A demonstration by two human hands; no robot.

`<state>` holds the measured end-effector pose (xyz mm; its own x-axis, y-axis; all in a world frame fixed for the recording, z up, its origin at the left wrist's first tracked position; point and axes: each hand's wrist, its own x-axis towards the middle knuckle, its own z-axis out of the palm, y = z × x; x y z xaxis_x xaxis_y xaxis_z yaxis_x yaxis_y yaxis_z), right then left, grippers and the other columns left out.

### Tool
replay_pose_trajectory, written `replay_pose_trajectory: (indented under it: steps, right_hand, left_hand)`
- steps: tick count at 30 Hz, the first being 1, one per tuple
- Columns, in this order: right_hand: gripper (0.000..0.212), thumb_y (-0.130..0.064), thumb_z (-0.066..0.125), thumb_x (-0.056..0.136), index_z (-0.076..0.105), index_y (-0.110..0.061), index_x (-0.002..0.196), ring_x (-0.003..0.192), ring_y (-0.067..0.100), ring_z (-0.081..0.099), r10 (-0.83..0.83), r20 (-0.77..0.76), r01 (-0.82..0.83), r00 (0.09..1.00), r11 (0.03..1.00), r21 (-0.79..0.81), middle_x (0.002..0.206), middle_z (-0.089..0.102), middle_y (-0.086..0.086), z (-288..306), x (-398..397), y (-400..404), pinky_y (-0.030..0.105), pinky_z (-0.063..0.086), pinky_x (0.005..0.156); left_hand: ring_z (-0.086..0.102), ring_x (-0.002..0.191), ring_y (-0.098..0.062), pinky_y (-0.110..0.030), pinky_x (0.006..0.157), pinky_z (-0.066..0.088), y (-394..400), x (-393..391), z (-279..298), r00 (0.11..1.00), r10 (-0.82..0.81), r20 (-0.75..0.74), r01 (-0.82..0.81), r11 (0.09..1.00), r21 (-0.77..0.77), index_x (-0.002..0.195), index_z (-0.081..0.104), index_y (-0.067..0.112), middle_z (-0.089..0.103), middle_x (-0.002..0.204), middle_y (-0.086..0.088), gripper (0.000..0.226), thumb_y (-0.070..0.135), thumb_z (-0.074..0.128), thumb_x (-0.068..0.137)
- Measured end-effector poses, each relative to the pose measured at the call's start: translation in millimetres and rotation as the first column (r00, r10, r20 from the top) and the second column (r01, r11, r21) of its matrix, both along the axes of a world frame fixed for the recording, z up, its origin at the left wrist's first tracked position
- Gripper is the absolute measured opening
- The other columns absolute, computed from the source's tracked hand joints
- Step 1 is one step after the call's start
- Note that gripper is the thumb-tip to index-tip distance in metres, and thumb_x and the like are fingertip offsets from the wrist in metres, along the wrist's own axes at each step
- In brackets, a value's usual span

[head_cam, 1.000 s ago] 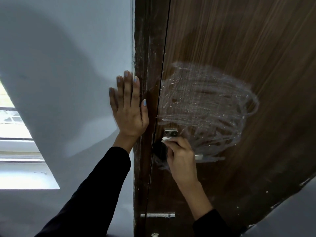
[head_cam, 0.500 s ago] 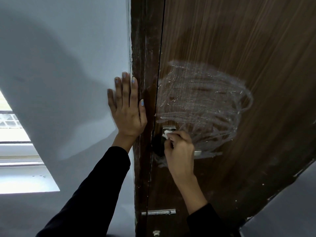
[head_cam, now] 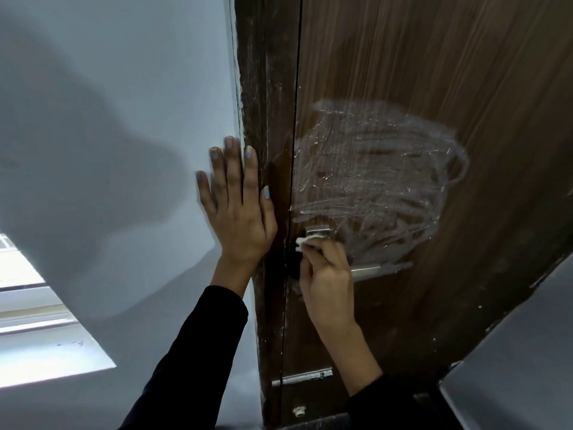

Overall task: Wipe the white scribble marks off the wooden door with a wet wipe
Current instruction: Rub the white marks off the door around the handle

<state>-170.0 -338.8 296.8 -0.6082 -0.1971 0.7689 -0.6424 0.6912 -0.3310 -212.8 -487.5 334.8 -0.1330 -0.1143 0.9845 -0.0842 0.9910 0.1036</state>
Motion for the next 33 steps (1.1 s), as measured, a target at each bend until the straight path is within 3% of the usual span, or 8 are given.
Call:
replay_pose_trajectory:
  steps: [3,6,11,14,21,24,29,33]
  right_hand:
    - [0.012,0.011,0.07,0.066,0.07,0.006,0.077,0.088,0.029,0.061,0.006,0.18,-0.029,0.984,0.991,0.128,0.088,0.067,0.017,-11.2,7.8,-11.7,0.043,0.055,0.077]
    - [0.018,0.013,0.075,0.058,0.07,0.004,0.073,0.083,0.028,0.064,-0.042,0.196,0.014,0.98,0.99,0.14,0.081,0.068,0.016,-21.4,17.3,-22.4,0.04,0.058,0.069]
    - [0.026,-0.001,0.054,0.086,0.063,0.008,0.108,0.112,0.019,0.051,-0.072,-0.024,0.065,0.997,0.973,-0.221,0.11,0.064,0.019,-51.6,36.4,-24.0,0.023,0.039,0.104]
    - [0.034,0.003,0.049,0.09,0.05,0.012,0.123,0.128,0.028,0.04,-0.071,-0.107,0.051,0.992,0.983,-0.177,0.128,0.051,0.024,-57.0,25.4,-36.0,0.032,0.028,0.113]
    - [0.07,0.014,0.066,0.076,0.031,0.008,0.137,0.139,0.027,0.023,-0.008,0.021,0.009,1.0,0.999,-0.05,0.146,0.031,0.017,-101.0,5.4,-39.5,0.028,0.017,0.116]
    - [0.061,0.009,0.063,0.08,0.036,0.006,0.135,0.137,0.025,0.029,0.008,0.056,-0.003,0.998,0.996,-0.092,0.143,0.036,0.015,-125.6,8.5,-28.5,0.033,0.025,0.113]
    - [0.031,-0.003,0.053,0.087,0.055,0.001,0.118,0.118,0.016,0.051,-0.004,-0.001,0.003,1.0,0.959,-0.283,0.121,0.056,0.01,-117.1,-0.4,-13.3,0.021,0.037,0.105]
    - [0.026,0.008,0.068,0.074,0.069,-0.005,0.097,0.089,0.013,0.064,-0.124,0.199,0.218,0.972,0.793,-0.569,0.099,0.066,0.008,-100.3,-5.9,-21.9,0.006,0.046,0.081]
  left_hand:
    - [0.001,0.149,-0.019,-0.044,0.12,0.002,2.3,5.0,-9.6,0.999,-0.041,0.035,0.041,0.999,0.013,0.151,0.018,0.012,0.032,0.152,-0.019,0.053,0.029,0.028,0.101]
    - [-0.002,0.149,-0.019,-0.043,0.12,-0.001,2.0,10.4,-17.3,0.995,-0.073,0.071,0.072,0.997,0.021,0.15,0.02,0.011,0.031,0.152,-0.019,0.053,0.029,0.028,0.101]
    - [-0.006,0.149,-0.017,-0.042,0.12,-0.003,-1.6,15.0,-23.4,0.988,-0.108,0.107,0.109,0.994,-0.007,0.15,0.02,0.01,0.029,0.153,-0.017,0.054,0.029,0.029,0.1]
    - [-0.008,0.148,-0.016,-0.042,0.12,-0.003,-2.6,15.4,-26.2,0.987,-0.111,0.116,0.112,0.994,-0.003,0.15,0.019,0.011,0.03,0.153,-0.018,0.055,0.031,0.028,0.099]
    - [-0.01,0.148,-0.016,-0.041,0.12,-0.004,-5.4,17.8,-28.7,0.984,-0.112,0.142,0.118,0.993,-0.033,0.15,0.018,0.011,0.029,0.153,-0.017,0.054,0.034,0.024,0.101]
    - [-0.011,0.148,-0.017,-0.041,0.12,-0.006,-7.2,17.6,-29.5,0.984,-0.105,0.143,0.115,0.992,-0.057,0.15,0.016,0.01,0.024,0.154,-0.013,0.057,0.031,0.029,0.099]
    - [-0.011,0.148,-0.018,-0.041,0.12,-0.007,-6.9,13.9,-31.5,0.989,-0.063,0.132,0.074,0.994,-0.075,0.15,0.016,0.009,0.028,0.152,-0.017,0.058,0.03,0.031,0.098]
    - [-0.011,0.148,-0.017,-0.041,0.12,-0.008,-6.0,13.0,-32.4,0.99,-0.059,0.129,0.067,0.996,-0.06,0.15,0.018,0.008,0.03,0.152,-0.019,0.056,0.031,0.028,0.1]
